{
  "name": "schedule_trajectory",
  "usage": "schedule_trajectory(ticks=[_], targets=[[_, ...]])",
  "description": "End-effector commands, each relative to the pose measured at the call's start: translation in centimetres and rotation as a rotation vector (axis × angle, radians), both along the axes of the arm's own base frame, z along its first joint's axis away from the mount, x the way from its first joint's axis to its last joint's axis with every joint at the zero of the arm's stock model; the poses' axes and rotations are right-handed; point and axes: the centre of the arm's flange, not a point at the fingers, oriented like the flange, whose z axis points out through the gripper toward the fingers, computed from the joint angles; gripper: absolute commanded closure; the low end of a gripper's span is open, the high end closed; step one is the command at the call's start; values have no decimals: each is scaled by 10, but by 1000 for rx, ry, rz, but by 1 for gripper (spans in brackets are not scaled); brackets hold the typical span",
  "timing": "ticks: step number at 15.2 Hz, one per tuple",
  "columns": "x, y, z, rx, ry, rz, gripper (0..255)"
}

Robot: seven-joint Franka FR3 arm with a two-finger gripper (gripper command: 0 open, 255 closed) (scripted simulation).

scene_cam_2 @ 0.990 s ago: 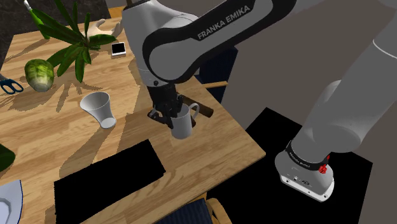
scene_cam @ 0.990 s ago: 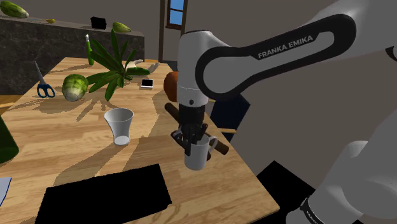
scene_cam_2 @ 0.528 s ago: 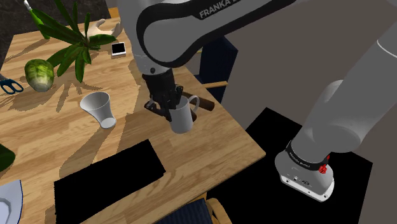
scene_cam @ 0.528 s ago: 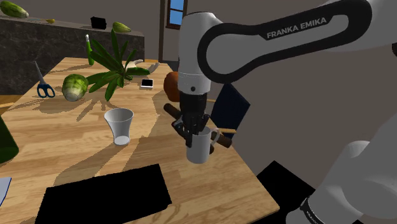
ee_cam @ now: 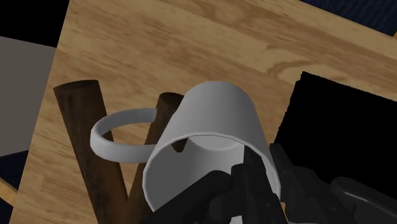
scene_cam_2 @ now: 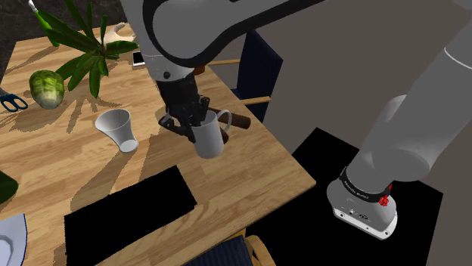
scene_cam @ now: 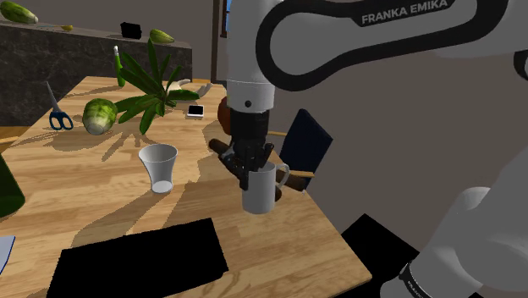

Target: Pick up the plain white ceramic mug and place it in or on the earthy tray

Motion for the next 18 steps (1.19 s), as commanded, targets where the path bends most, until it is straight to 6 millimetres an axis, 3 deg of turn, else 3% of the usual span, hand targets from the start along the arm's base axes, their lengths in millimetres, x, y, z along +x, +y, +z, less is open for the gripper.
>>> schedule_trajectory(ticks=[1, 14, 15, 18], targets=[[6, 26, 3, 1, -2, -1, 255], [27, 195, 20, 1, -2, -1, 255], [29, 220, 22, 1, -2, -1, 255], [29, 220, 6, 1, -2, -1, 255]])
